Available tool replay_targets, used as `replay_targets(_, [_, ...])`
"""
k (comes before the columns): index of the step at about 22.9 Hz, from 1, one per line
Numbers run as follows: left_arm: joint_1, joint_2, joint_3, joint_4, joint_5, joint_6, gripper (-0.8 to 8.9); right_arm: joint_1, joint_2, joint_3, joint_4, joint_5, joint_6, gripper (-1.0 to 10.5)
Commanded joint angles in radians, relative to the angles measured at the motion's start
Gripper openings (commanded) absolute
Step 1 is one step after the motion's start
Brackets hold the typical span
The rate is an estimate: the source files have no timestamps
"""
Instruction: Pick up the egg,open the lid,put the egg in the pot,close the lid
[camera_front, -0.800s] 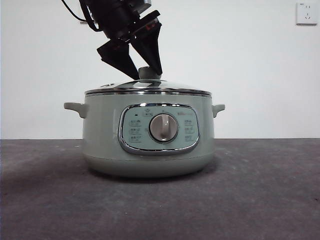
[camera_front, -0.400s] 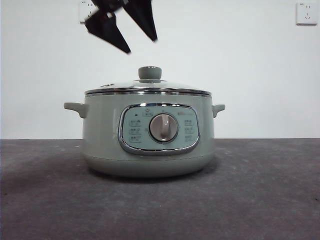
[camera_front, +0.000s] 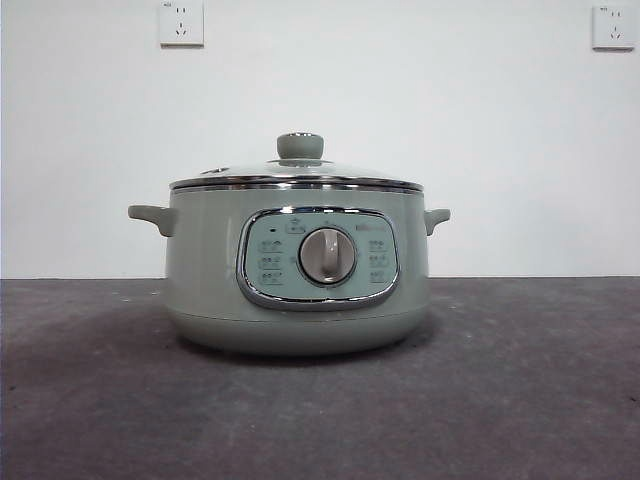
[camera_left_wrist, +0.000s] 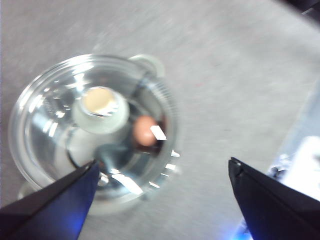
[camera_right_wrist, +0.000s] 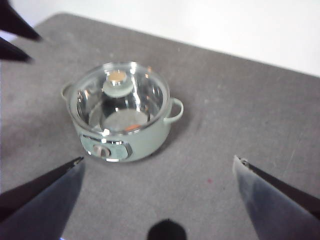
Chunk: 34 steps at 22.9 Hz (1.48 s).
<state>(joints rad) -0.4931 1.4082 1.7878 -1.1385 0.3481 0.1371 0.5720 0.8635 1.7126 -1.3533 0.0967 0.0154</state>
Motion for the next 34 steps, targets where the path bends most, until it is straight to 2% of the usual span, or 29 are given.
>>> replay_targets(1, [0.003,-0.054,0.003,-0.03,0.011,-0.021,3.34,0.003,-0.002,-0.048,-0.023,-0.012,0.011,4.2])
replay_targets(3, [0.003,-0.087,0.003,-0.052,0.01,-0.021,1.49,0.003,-0.002,-0.082,-0.023,-0.029,0.011,2.5])
replay_targets(5, [0.003,-0.114,0.003,-0.074,0.01,-0.021,-0.26,0.003,-0.002,-0.119,-0.023,-0.039,0.008,0.2])
replay_targets(6, [0.003,-0.122,0.003,-0.083,0.011,-0.021,-0.03,0.003,-0.002,-0.133,-0.023,-0.042,0.006,-0.2])
replay_targets(12, [0.003,-0.146,0.003,-0.135,0.011,-0.02,-0.06,0.003,0.005,-0.183,-0.023,-0.045,0.008,-0.1])
replay_targets(24, [0.003,-0.145,0.003,-0.155,0.011,-0.021,-0.04,0.003,0.045,-0.185,-0.023,-0.036,0.01,0.0])
replay_targets(26, [0.003,-0.145,0.003,-0.138,-0.013,-0.001,0.0,0.003,0.052,-0.185,-0.023,-0.036,0.01,0.0])
replay_targets(29, [0.003,-0.145,0.003,-0.121,-0.019,-0.117,0.0,0.003,0.073,-0.185,-0.023,-0.036,0.01,0.0])
replay_targets(32, [0.004,-0.145,0.003,-0.1,-0.039,-0.07,-0.01,0.003,0.097,-0.185,-0.023,-0.036,0.01,0.0])
replay_targets(34, [0.01,-0.15,0.003,-0.018,-0.035,-0.015,0.0,0.003,0.114,-0.185,-0.023,-0.036,0.01,0.0])
